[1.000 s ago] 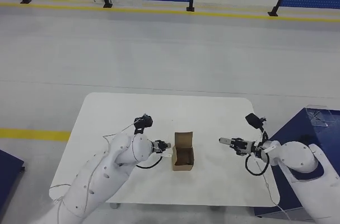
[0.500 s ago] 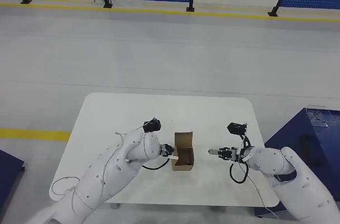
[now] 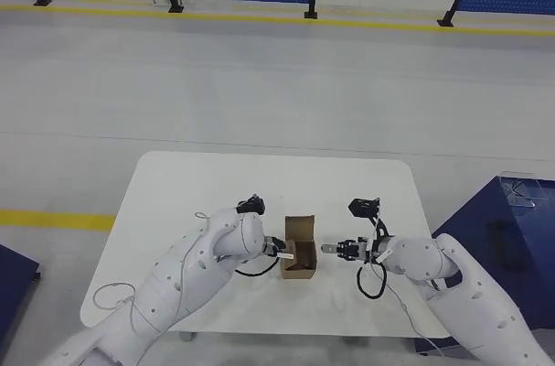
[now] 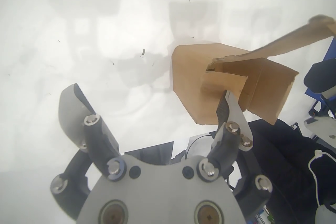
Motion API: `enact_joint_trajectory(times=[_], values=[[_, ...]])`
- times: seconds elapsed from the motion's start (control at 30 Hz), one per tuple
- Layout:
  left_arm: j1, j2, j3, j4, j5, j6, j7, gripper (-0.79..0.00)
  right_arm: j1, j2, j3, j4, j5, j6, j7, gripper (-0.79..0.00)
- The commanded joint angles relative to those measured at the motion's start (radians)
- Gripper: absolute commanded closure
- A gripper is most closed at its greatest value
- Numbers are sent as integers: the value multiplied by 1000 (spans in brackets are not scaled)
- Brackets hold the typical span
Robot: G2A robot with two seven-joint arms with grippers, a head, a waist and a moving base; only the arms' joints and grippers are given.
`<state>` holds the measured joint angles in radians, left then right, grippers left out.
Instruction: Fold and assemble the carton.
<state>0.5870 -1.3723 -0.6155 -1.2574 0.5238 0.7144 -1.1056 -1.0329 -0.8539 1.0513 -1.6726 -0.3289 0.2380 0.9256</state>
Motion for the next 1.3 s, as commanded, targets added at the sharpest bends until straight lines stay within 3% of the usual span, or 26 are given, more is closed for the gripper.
enact_joint_trajectory(times=[0.0, 0.7, 1.27], values=[[-4, -5, 4, 11, -2, 0, 0, -785, 3, -2, -9, -4, -23, 6, -2, -785], [-17, -44, 11, 96, -41, -11, -2, -785, 35, -38, -71, 37, -119, 68, -38, -785], [15, -36, -37, 84, -35, -10, 1, -785, 137, -110, -226, 149, -203, 90, -69, -785]])
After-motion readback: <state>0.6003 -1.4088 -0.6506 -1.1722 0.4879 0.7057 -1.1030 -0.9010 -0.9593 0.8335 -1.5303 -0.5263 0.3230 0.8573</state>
